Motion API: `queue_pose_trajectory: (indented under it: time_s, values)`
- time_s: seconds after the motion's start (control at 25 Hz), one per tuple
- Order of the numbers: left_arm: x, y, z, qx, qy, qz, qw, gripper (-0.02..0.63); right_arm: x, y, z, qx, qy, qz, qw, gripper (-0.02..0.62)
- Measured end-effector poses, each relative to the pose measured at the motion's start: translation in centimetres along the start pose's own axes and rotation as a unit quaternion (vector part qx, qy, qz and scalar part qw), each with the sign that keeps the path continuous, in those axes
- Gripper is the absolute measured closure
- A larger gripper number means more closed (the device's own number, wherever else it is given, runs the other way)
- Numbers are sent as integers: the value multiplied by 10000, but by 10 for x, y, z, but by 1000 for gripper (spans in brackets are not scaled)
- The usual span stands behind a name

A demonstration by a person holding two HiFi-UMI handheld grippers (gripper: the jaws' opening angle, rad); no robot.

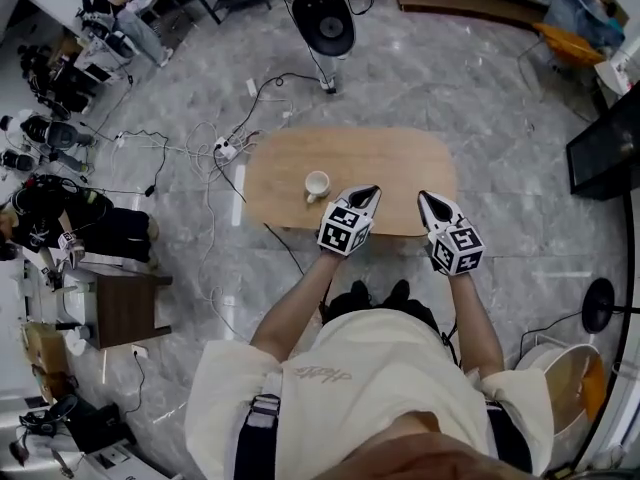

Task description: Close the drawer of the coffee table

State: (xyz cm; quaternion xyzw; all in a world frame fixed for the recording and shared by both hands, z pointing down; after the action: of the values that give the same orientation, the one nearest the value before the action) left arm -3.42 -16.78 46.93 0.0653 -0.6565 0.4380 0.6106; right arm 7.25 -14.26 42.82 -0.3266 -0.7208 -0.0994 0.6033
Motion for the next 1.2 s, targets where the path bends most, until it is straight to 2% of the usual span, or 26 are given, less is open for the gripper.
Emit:
queue_pose_trajectory:
  time_s: [0.32, 0.52, 0.88, 1.2]
  values:
    - [-66, 48, -8, 0, -243, -733, 9970, 601, -74, 27, 24, 67, 389, -503, 9980, 600]
    - [-78, 74, -6, -34, -346, -986, 9945, 601, -88, 34, 44, 97, 516, -469, 9975, 601]
    - [-101, 111, -1, -79, -410, -1301, 9906, 601, -119, 48, 82, -152, 925, -743, 9928, 601]
    - [-124, 117, -8, -18, -565, -1526, 9867, 601, -144, 55, 95, -293, 1250, -1049, 9862, 601]
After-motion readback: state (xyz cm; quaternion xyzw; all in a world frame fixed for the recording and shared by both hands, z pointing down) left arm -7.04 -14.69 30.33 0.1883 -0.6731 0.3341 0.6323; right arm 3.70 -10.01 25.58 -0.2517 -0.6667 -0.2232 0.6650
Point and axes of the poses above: the fingertips, and each gripper's own axes: y backward along the fingers, z to its left, x out of its underside, the point moved 1 cm from there along y, backward along the fingers, and after that the axes turned 1 degree about y, right-handed, at the moved point
